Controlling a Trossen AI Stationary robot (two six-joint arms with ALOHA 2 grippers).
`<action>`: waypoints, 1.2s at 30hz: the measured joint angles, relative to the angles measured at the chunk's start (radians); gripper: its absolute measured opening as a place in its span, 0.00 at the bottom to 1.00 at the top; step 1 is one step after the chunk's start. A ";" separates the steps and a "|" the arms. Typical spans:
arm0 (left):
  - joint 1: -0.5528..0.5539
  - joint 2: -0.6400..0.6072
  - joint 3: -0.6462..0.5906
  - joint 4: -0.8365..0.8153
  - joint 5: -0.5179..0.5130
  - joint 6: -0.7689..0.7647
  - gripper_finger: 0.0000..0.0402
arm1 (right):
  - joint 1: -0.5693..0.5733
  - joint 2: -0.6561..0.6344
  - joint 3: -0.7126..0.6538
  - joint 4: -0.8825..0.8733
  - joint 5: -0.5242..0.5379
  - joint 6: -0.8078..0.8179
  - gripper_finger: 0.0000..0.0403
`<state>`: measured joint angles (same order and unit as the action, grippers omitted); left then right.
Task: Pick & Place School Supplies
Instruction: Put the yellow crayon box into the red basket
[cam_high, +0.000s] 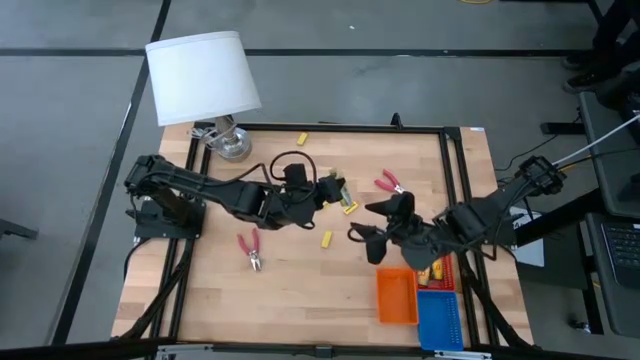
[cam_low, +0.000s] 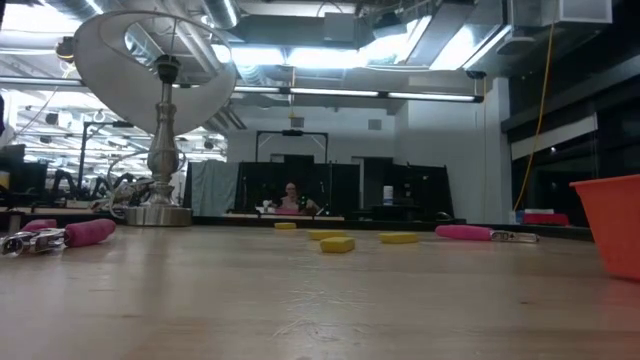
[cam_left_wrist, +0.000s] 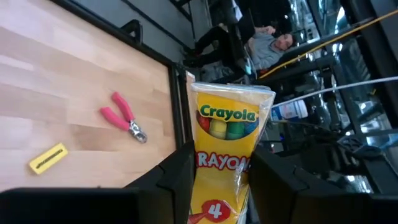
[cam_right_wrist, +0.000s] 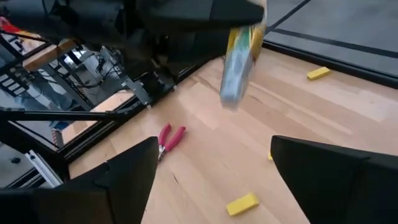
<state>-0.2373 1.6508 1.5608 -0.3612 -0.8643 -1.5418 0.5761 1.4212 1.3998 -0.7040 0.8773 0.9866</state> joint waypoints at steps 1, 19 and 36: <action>0.002 0.002 0.000 0.001 0.009 0.000 0.32 | -0.010 0.000 0.000 0.010 -0.008 -0.004 0.78; 0.006 0.011 0.000 0.049 0.066 0.061 0.32 | -0.144 0.048 0.000 0.103 -0.134 -0.082 0.70; 0.003 0.007 0.000 0.040 0.044 0.066 0.32 | -0.144 0.048 -0.002 0.085 -0.104 -0.089 0.10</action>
<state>-0.2340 1.6577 1.5608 -0.3217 -0.8206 -1.4757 0.4316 1.4693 1.3983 -0.6188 0.7734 0.8974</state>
